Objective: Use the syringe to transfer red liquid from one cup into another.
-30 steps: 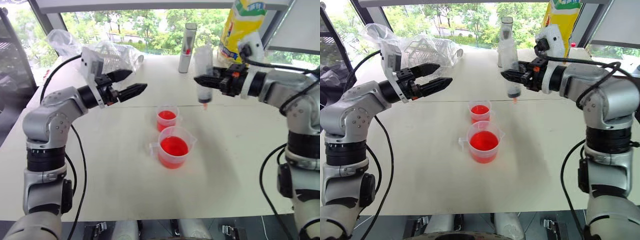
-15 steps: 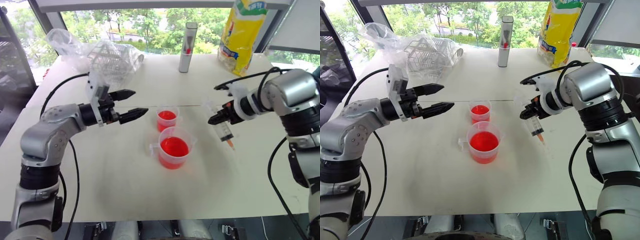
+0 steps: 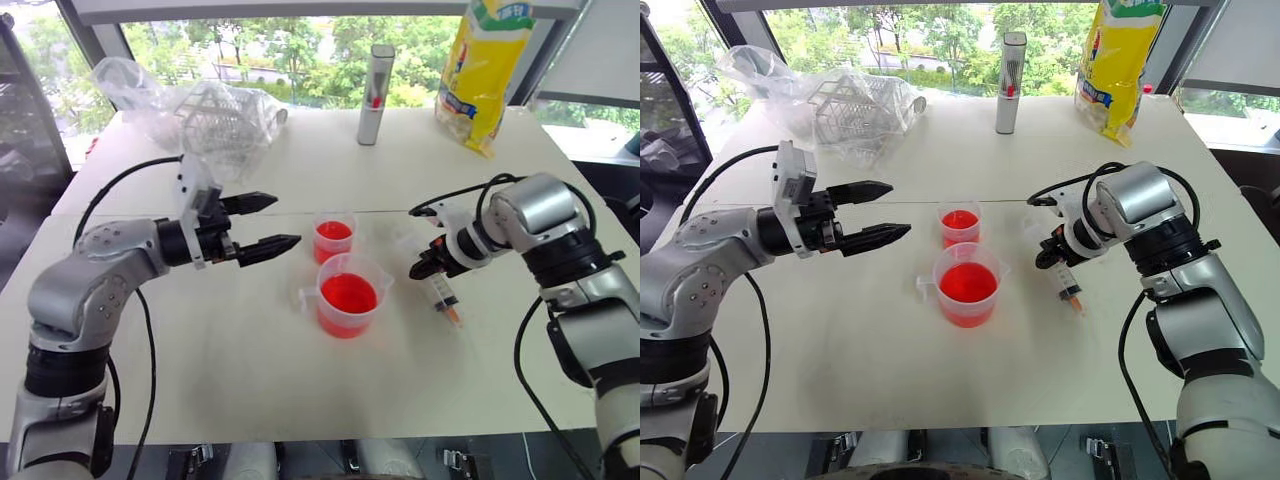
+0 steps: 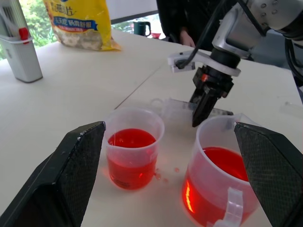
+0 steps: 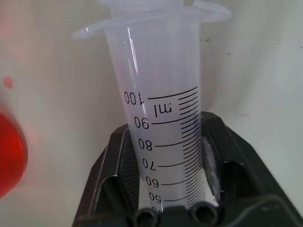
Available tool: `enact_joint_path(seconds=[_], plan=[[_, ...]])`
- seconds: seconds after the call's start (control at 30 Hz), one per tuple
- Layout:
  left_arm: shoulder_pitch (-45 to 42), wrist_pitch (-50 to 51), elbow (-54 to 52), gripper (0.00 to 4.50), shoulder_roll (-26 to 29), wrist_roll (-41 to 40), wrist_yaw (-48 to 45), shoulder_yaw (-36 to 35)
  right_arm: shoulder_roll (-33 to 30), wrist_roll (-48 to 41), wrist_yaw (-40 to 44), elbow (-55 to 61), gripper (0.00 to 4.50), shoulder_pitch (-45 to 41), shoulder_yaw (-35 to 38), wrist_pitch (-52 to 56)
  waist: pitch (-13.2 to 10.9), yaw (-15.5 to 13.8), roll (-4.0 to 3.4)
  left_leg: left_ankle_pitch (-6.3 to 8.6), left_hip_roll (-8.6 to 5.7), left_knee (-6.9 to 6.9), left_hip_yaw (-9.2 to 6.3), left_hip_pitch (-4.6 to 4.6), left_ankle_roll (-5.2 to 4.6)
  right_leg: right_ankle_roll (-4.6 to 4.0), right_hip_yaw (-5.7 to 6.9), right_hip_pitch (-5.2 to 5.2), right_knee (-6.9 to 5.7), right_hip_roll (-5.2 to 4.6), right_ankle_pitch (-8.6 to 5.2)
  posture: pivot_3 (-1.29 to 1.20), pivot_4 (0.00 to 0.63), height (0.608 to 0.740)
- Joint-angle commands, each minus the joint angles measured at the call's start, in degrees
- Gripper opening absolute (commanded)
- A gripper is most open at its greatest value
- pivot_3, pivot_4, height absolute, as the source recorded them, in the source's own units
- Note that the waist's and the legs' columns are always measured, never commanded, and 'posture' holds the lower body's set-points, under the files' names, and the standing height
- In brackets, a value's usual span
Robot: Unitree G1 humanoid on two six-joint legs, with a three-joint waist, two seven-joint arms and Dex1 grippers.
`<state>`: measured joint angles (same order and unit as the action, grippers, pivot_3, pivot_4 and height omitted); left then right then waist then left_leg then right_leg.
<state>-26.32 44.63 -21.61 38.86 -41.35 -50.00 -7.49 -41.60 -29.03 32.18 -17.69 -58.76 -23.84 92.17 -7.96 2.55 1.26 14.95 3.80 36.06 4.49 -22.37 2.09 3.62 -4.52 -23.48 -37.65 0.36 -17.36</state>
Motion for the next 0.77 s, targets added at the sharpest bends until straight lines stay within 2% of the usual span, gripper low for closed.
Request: enact_joint_path(seconds=[0.03, 0.07, 0.1, 0.2, 0.37, 0.43, 0.57, 0.67, 0.77], plan=[[0.1, 0.2, -2.2, 4.5, 1.1, -1.0, 0.1, -0.3, -1.3, -0.4, 0.2, 2.0, 3.86, 0.1, 2.1, 0.3, 0.0, 0.0, 0.0, 0.0, 0.0, 0.01, 0.0, 0.0, 0.0, 0.0, 0.0, 0.01, 0.0, 0.0, 0.0, 0.0, 0.15, 0.74], [0.1, 0.4, -2.2, 4.5, 1.2, -1.2, 0.2, -0.4, -1.7, -0.9, 0.4, 2.8, 4.4, 0.0, 2.3, 0.3, 0.0, 0.0, 0.0, 0.0, 0.0, 0.01, 0.0, 0.0, 0.0, 0.0, 0.0, 0.01, 0.0, 0.0, 0.0, 0.0, 0.15, 0.74], [0.1, 0.6, -2.2, 4.5, 1.2, -1.5, 0.3, -0.5, -2.5, -1.5, 0.6, 3.9, 4.46, -0.3, 2.7, 0.3, 0.0, 0.0, 0.0, 0.0, 0.0, 0.01, 0.0, 0.0, 0.0, 0.0, 0.0, 0.01, 0.0, -0.01, 0.0, 0.0, 0.15, 0.74], [0.0, 0.9, -2.1, 4.5, 1.4, -1.9, 0.5, -0.7, -5.1, -3.4, 1.8, 7.7, 4.46, -1.0, 3.9, 0.3, 0.0, 0.0, -0.01, 0.0, -0.01, -0.01, 0.0, 0.0, 0.0, 0.0, 0.0, 0.0, 0.0, 0.0, 0.0, 0.0, 0.15, 0.74], [0.7, 1.3, -2.6, 4.5, 2.2, -2.7, 0.7, -1.5, -12.8, -7.1, 9.0, 20.0, 4.46, -1.0, 9.1, -2.5, 0.0, 0.0, -0.03, 0.01, -0.01, -0.06, -0.03, -0.02, 0.0, 0.0, 0.03, 0.01, 0.09, 0.0, 0.0, 0.0, 0.15, 0.74], [1.0, 1.6, -2.9, 4.5, 2.7, -3.1, 0.9, -2.0, -16.1, -6.9, 11.7, 24.5, 4.46, 0.4, 10.9, -7.6, 0.0, 0.0, -0.03, 0.01, 0.0, -0.08, -0.04, -0.01, -0.01, 0.01, 0.04, 0.02, 0.12, 0.0, 0.0, 0.0, 0.15, 0.74], [2.0, 2.2, -3.6, 4.5, 4.2, -4.2, 0.9, -3.2, -22.9, -8.4, 21.6, 34.7, 4.46, 8.3, 20.8, -23.2, 0.0, -0.1, -0.01, 0.01, 0.0, -0.13, -0.06, 0.0, -0.01, 0.01, 0.07, 0.07, 0.24, 0.01, -0.01, 0.0, 0.15, 0.74], [2.6, 2.7, -3.8, 4.5, 5.5, -5.2, 0.6, -4.2, -25.5, -8.2, 28.4, 40.1, 4.46, 20.4, 30.1, -35.6, 0.0, -0.2, 0.09, 0.02, 0.01, -0.13, -0.11, 0.02, -0.02, 0.02, 0.17, 0.2, 0.39, -0.01, -0.01, 0.0, 0.15, 0.74], [2.8, 3.5, -3.8, 4.5, 6.3, -6.6, 0.7, -4.9, -25.6, -12.6, 31.6, 44.2, 4.46, 26.9, 36.3, -36.3, 0.0, -0.1, 0.06, 0.03, 0.03, -0.06, -0.11, 0.08, -0.02, 0.04, 0.2, 0.34, 0.41, -0.05, 0.0, 0.0, 0.15, 0.74]])
